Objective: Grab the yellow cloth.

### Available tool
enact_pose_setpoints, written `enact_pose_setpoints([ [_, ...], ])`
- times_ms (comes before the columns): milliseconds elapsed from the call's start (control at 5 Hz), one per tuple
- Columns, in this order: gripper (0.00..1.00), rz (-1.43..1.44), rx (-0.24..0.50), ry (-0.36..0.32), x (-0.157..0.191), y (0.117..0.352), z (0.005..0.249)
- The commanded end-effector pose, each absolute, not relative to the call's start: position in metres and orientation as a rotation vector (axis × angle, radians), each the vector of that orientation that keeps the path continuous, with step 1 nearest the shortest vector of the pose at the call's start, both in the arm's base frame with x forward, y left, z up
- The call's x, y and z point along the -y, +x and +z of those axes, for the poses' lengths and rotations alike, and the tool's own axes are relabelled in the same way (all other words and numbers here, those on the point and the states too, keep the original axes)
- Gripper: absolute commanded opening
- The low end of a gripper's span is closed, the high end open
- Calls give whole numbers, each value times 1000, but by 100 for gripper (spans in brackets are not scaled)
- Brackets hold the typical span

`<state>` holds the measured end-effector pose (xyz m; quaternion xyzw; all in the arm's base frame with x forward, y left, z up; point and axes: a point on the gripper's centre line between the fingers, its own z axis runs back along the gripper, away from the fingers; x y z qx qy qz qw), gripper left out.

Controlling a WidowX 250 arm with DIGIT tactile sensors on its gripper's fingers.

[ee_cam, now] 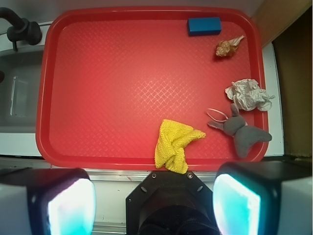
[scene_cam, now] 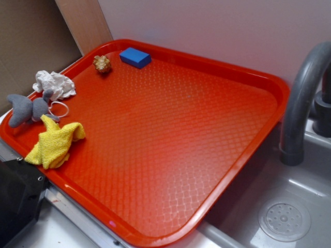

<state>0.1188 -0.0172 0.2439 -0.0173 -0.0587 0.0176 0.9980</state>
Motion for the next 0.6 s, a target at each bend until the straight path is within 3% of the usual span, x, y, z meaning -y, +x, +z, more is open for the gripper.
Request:
enact_pose_setpoints([
  [0,100,35,118,-35,17,119,244],
  [200,100,66,113,-4,15,141,194],
  [400,100,88,85,15,4,143,164],
])
